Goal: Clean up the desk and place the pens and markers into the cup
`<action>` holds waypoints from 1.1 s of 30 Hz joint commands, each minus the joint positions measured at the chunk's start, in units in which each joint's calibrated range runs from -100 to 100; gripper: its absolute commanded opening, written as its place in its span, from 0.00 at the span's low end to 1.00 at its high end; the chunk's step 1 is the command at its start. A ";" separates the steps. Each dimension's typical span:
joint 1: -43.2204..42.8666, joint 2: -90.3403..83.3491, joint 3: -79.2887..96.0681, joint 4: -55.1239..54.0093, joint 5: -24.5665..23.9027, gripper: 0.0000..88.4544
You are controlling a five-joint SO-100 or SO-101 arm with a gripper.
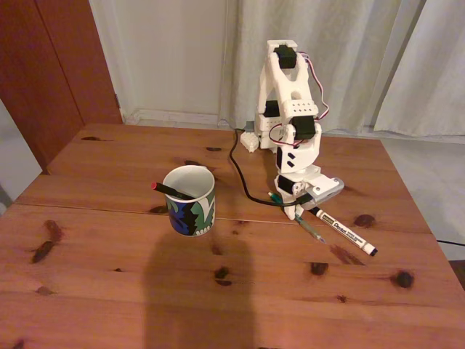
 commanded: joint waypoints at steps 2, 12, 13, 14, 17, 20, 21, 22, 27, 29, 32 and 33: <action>1.66 -7.81 -0.83 -1.63 -0.40 0.01; 10.43 -25.02 8.99 -32.08 -10.46 0.01; 11.47 -25.85 10.26 -34.75 -10.93 0.01; 12.36 -26.51 11.52 -37.24 -11.35 0.01; 15.09 -27.92 15.13 -44.13 -12.50 0.01; 17.58 -28.66 17.02 -49.98 -13.92 0.01; 18.39 -28.83 17.38 -51.52 -14.28 0.01; 19.11 -28.83 17.38 -52.99 -14.49 0.01; 22.33 -28.99 16.48 -57.63 -14.65 0.01; 23.21 -29.24 16.48 -59.95 -14.65 0.01; 24.50 -29.41 16.48 -63.22 -14.65 0.01; 24.98 -29.41 16.48 -63.91 -14.65 0.01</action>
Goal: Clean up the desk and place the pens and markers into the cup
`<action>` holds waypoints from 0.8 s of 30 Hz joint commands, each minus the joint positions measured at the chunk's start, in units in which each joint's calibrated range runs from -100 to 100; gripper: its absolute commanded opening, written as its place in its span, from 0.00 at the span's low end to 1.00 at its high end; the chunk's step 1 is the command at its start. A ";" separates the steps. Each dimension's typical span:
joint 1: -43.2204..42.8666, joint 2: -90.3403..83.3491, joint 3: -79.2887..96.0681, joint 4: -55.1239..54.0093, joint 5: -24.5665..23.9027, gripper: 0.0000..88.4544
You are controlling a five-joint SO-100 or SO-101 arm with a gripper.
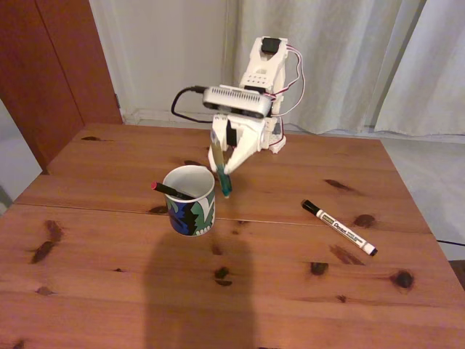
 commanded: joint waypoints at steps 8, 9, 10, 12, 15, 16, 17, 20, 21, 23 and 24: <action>5.46 -3.31 -0.28 -4.30 -0.34 0.01; 6.26 -3.14 -0.28 -4.30 -0.34 0.01; 6.99 -2.98 -0.28 -4.30 -0.34 0.01; 8.44 -2.89 -0.28 -4.30 -0.34 0.01; 10.29 -2.81 -0.28 -4.30 -0.34 0.01; 10.69 -2.81 -0.28 -4.30 -0.18 0.01; 11.01 -2.81 -0.28 -4.30 -0.13 0.01; 11.33 -2.73 1.52 -4.21 0.13 0.01; 11.33 -2.73 2.34 -4.21 0.18 0.01; 11.33 -2.98 3.96 -4.21 0.29 0.02; 11.33 -3.22 4.50 -4.21 0.29 0.04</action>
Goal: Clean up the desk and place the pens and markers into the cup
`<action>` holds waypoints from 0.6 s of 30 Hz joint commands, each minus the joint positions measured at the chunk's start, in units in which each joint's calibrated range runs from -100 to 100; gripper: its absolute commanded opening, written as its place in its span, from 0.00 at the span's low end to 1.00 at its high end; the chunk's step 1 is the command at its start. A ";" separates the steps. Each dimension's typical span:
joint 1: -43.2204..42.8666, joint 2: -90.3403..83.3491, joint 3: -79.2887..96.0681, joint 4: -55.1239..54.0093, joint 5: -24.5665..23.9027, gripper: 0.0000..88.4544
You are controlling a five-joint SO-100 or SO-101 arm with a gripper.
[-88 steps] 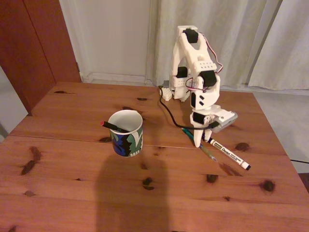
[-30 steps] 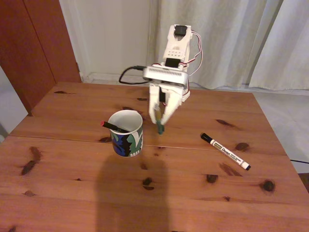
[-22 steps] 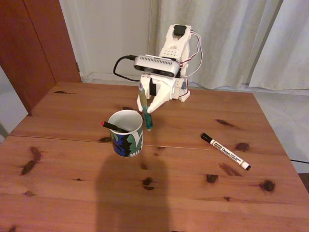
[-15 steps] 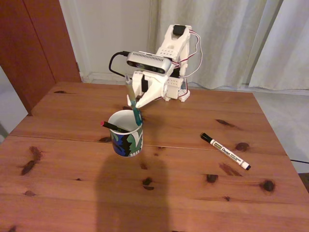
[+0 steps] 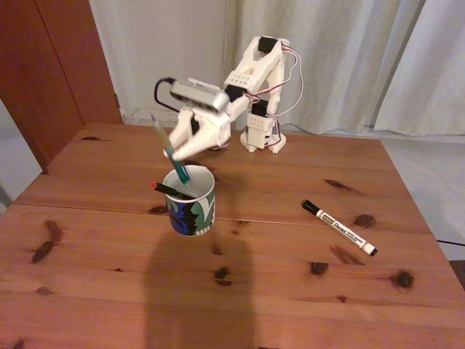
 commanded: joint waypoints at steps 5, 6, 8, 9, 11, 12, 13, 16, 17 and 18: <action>0.15 -3.47 1.61 -1.64 1.55 0.18; -0.01 -3.47 1.97 -1.64 1.91 0.19; -0.01 -3.47 2.51 -1.64 2.17 0.20; -0.09 -3.47 2.69 -1.64 2.17 0.20; -0.09 -3.47 2.42 -1.64 2.17 0.20; -0.09 -3.47 1.97 -1.64 2.17 0.20; -0.33 -3.47 1.61 -1.64 2.17 0.20; -4.11 -3.47 -0.92 -0.86 2.17 0.20; -5.40 -3.47 -1.64 -0.69 2.17 0.19; -6.61 -3.47 -2.54 0.34 2.17 0.17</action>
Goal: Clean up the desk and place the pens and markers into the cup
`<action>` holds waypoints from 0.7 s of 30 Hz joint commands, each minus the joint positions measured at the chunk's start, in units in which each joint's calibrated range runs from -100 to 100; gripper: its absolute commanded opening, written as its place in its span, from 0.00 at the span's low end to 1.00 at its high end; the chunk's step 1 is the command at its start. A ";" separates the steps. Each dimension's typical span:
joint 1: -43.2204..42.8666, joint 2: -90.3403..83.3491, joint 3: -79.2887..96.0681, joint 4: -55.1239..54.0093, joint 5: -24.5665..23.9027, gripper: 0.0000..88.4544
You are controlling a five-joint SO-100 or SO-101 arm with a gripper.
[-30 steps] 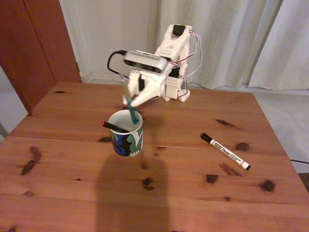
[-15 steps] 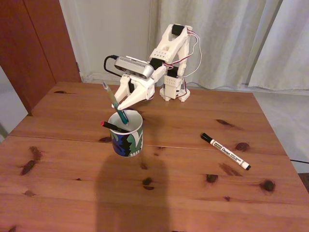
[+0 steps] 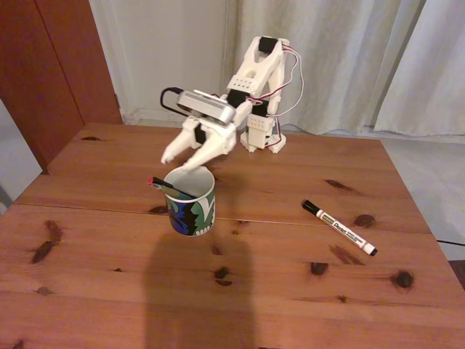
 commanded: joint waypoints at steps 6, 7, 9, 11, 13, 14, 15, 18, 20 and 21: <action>-10.95 -3.47 -12.39 17.20 4.13 0.04; -12.08 -3.47 -13.57 20.30 4.55 0.03; -14.17 -3.47 -15.73 25.89 5.28 0.02; -16.18 -3.47 -17.89 30.88 5.70 0.02; -18.35 -3.47 -19.79 35.78 5.75 0.02; -19.64 -3.47 -20.60 38.36 5.75 0.02; -21.01 -3.47 -21.32 41.20 5.75 0.01; -24.79 -3.47 -22.85 48.77 6.12 0.01; -26.96 -3.47 -23.21 52.64 7.32 0.01; -28.00 -3.47 -23.21 54.02 7.74 0.01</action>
